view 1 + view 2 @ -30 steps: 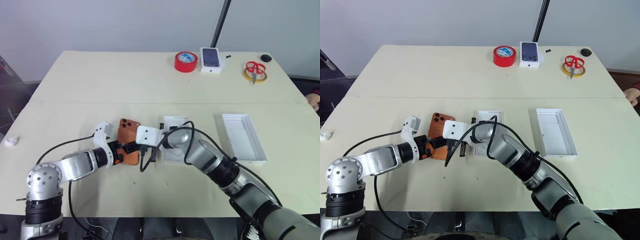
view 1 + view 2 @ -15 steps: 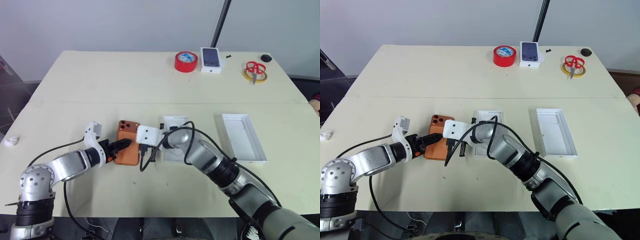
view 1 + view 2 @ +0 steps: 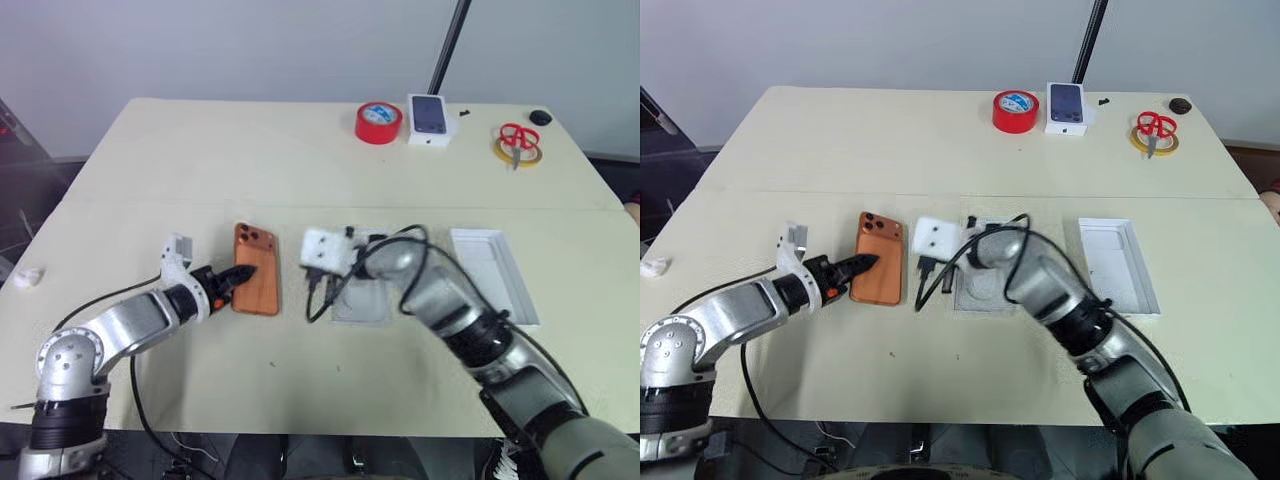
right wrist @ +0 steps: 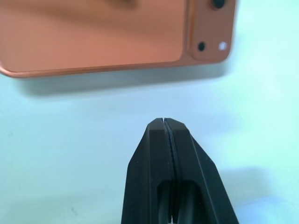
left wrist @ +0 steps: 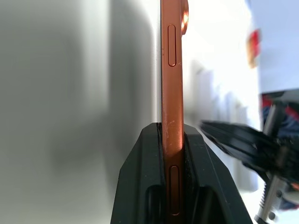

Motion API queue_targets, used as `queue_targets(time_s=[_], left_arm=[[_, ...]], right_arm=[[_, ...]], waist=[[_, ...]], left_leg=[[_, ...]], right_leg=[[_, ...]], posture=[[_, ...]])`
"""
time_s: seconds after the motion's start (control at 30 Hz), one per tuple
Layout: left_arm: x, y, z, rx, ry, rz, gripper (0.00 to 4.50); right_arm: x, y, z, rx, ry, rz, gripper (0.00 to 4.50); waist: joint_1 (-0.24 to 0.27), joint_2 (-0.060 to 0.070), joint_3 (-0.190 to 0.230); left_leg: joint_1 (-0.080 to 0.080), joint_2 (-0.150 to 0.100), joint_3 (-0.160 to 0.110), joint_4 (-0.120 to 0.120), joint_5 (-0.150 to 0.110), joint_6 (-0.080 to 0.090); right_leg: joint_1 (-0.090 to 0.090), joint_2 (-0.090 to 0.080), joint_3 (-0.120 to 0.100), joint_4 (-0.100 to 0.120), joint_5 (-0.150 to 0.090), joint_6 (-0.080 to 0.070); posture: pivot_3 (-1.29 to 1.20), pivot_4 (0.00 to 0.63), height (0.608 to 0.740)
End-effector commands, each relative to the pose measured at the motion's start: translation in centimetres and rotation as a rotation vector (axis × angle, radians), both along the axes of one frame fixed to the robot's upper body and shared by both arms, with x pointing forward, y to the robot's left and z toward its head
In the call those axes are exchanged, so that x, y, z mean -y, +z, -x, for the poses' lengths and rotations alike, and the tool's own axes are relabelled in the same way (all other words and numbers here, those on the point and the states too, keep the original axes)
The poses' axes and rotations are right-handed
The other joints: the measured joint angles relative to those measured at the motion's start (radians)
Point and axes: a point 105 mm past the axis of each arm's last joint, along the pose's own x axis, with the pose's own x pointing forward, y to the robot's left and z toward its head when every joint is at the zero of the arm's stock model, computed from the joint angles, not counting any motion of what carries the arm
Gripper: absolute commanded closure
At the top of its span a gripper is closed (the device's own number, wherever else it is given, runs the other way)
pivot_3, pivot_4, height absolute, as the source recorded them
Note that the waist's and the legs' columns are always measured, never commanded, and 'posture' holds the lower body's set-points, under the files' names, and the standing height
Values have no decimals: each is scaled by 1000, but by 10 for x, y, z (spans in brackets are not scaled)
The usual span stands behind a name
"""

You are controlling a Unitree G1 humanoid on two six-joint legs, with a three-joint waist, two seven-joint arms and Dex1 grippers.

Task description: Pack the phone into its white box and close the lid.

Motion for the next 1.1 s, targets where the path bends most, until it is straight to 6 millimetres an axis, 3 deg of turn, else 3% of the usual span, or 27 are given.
queue_targets(time_s=[0.03,0.2,0.33,0.53,0.83,1.1], left_arm=[[38,33,-2,113,-99,64,4478],[83,30,-8,100,-178,103,4478],[108,19,-13,59,-213,108,4478],[129,0,-16,-5,-256,80,4478],[153,-8,-17,-31,-341,71,4478],[142,-6,-11,2,-392,8,637]], right_arm=[[42,31,5,30,-7,-119,4500],[107,27,6,-28,-148,-190,4500],[143,22,6,-25,-259,-183,4500],[155,24,8,2,-319,-178,4500],[154,20,4,18,-332,-163,4500],[151,21,0,28,-331,-159,4500]], waist=[[2,0,0],[12,0,0],[6,1,1],[-5,1,1],[-1,1,1],[-4,1,1]], left_leg=[[0,-1,-1,0,0,0],[0,-6,-1,-1,-1,3],[1,-7,-1,0,-1,3],[1,-10,-3,0,0,2],[0,-12,-5,0,1,1],[0,-12,-7,0,1,0]], right_leg=[[2,-1,-2,-2,0,0],[5,-7,-4,-5,0,0],[4,-6,-4,-4,0,1],[4,-2,-5,-2,0,1],[5,-3,-6,-3,0,2],[5,-4,-7,-2,-1,2]], posture=[[0,150,725],[0,150,725],[0,150,725],[0,150,725],[0,150,725],[0,150,725]])
